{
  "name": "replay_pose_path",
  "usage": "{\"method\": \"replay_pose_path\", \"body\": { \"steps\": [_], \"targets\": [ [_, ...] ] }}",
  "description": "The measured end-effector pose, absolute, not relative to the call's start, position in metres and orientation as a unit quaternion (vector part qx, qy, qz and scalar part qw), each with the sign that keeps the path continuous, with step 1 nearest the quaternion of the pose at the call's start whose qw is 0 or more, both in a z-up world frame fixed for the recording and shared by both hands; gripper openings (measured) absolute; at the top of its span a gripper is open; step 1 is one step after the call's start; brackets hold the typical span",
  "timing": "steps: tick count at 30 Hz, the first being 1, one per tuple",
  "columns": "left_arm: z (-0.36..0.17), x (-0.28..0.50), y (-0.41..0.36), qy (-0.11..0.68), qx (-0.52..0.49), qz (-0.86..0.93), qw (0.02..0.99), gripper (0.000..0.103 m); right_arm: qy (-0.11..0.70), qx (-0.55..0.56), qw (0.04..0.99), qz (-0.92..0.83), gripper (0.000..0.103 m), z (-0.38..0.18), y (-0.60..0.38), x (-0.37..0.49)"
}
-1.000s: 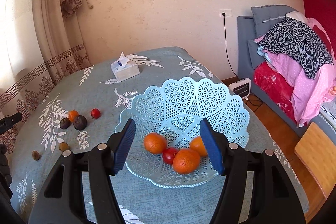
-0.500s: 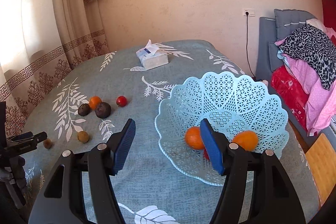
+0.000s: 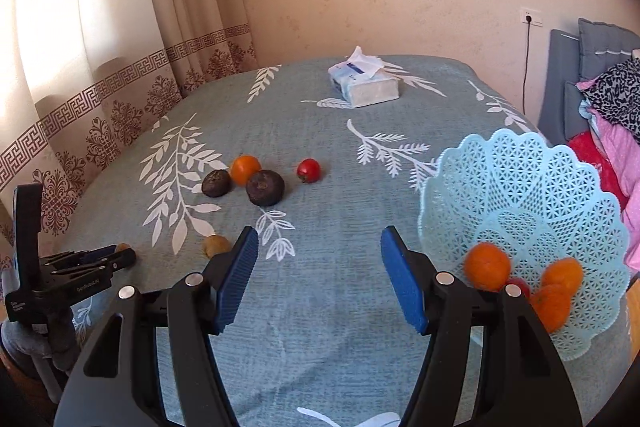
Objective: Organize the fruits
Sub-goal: 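Grasp a brown kiwi with the left tool, then grasp another brown kiwi with the right tool while the left tool holds its kiwi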
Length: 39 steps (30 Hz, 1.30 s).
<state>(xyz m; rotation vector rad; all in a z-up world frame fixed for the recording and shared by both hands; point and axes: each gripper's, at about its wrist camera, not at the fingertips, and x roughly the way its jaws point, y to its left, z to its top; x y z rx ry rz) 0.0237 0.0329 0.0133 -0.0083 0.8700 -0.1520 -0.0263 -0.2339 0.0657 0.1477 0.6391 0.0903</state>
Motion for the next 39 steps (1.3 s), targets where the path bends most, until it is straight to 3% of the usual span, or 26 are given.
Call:
{"method": "replay_pose_path", "body": {
  "steps": [2,17,29,39],
  "targets": [
    [0.014,0.022,0.030,0.413,0.001,-0.077,0.907,0.025,0.321,0.066,0.943,0.058,0.066,0.063,-0.224,-0.019],
    [0.032,0.015,0.033,0.381,0.003,-0.065,0.922,0.025,0.397,0.022,0.906,0.149,0.064,0.024,-0.150,0.032],
    [0.031,0.015,0.033,0.380,0.008,-0.059,0.923,0.025,0.429,0.047,0.886,0.168,0.031,0.010,-0.145,0.056],
    [0.034,0.012,0.029,0.376,0.010,-0.062,0.924,0.025,0.405,0.054,0.898,0.162,0.030,0.025,-0.162,0.037]
  ]
}}
